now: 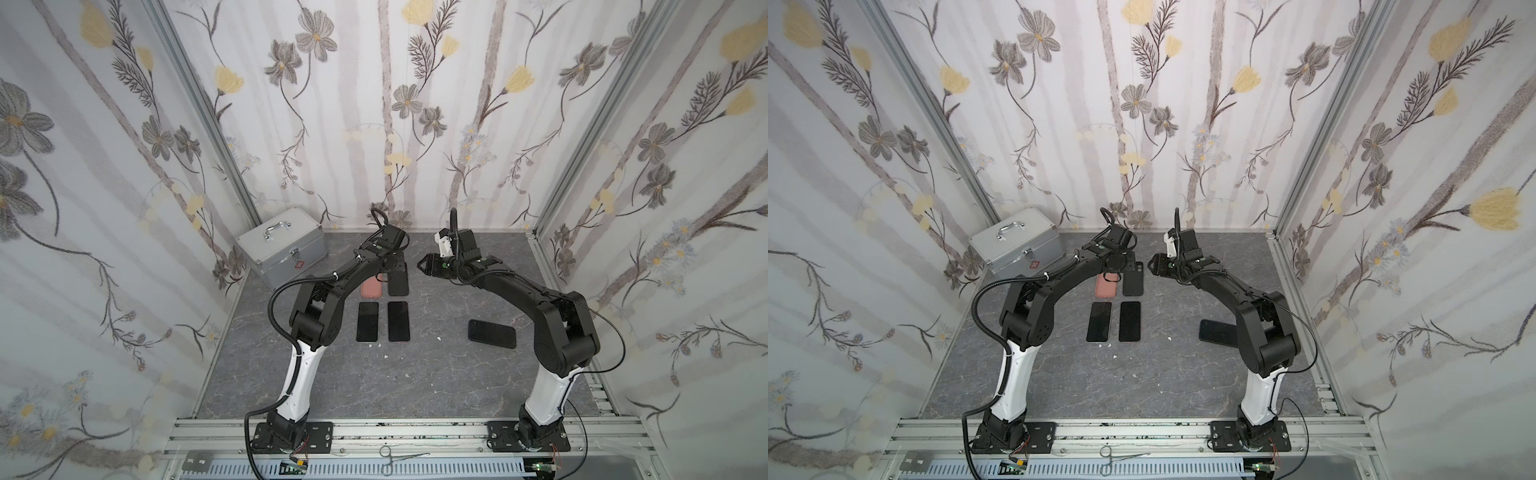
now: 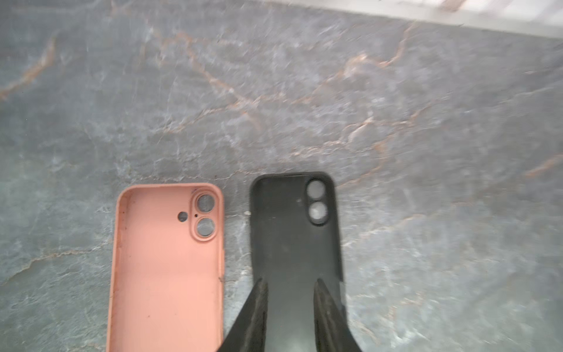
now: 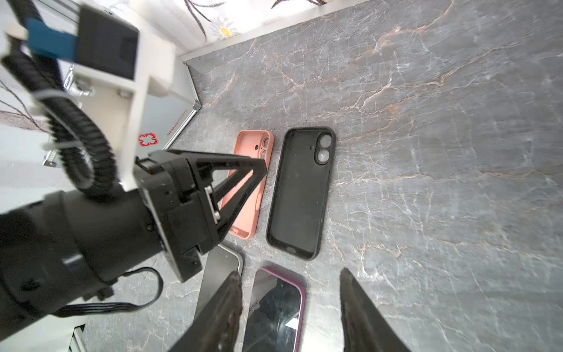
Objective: Take the phone out of the phone case
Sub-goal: Place the phone case at the top-center of the table, then pick up the phone from the middle-right of the table.
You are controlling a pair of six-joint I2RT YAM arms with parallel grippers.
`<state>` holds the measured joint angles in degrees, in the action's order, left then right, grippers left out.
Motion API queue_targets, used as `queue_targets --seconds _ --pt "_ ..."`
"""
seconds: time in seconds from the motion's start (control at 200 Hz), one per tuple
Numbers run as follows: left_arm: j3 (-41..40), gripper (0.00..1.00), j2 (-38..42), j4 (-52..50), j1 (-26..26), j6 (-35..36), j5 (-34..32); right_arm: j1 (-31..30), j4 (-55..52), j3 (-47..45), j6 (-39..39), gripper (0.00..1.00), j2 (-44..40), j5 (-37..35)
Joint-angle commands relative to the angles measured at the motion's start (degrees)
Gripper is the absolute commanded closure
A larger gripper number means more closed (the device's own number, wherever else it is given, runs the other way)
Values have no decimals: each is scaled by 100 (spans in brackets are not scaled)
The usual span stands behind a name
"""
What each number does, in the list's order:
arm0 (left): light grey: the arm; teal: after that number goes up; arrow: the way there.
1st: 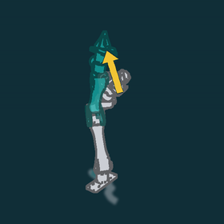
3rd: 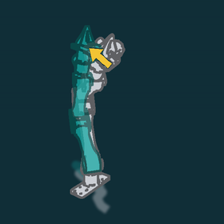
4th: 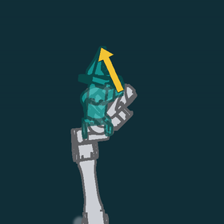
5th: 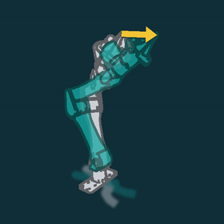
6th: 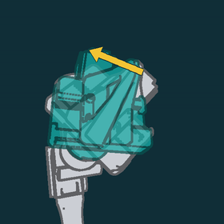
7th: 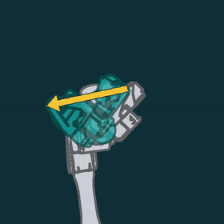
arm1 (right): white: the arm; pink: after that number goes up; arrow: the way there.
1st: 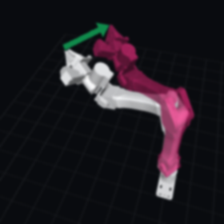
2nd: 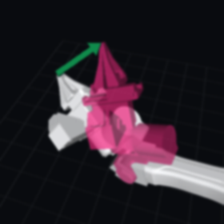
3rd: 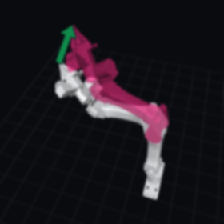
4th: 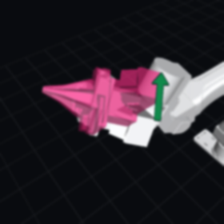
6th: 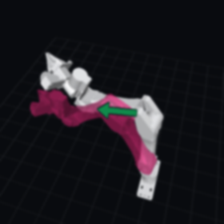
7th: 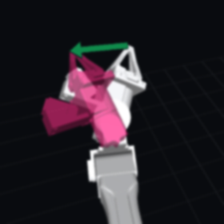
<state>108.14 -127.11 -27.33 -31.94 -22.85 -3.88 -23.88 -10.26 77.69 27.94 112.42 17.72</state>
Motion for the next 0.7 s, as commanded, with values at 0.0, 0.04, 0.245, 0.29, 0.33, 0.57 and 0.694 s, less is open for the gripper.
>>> queue_targets --seconds 0.0,0.04,0.245,0.29,0.33,0.57,0.694 --pt "5 71 339 43 -165 93 -121 6 -141 -379 -93 47 -502 -377" --pt "-70 71 508 73 -257 133 -137 1 -172 -590 -85 47 -745 -526" --pt "-1147 70 1682 637 -901 211 -344 60 -305 -1900 145 45 -2153 -1257" --pt "-1447 69 1926 776 -1050 202 -429 88 -349 -2180 214 44 -2503 -1398" --pt "-1750 69 2143 886 -1195 202 -548 126 -400 -2426 273 44 -2750 -1500" --pt "-4116 64 3571 2042 -1756 -307 -740 780 -609 -3851 632 39 -4012 -1841" --pt "-4887 62 4189 2352 -2186 -629 -1103 1313 -702 -4368 696 35 -4417 -1796"
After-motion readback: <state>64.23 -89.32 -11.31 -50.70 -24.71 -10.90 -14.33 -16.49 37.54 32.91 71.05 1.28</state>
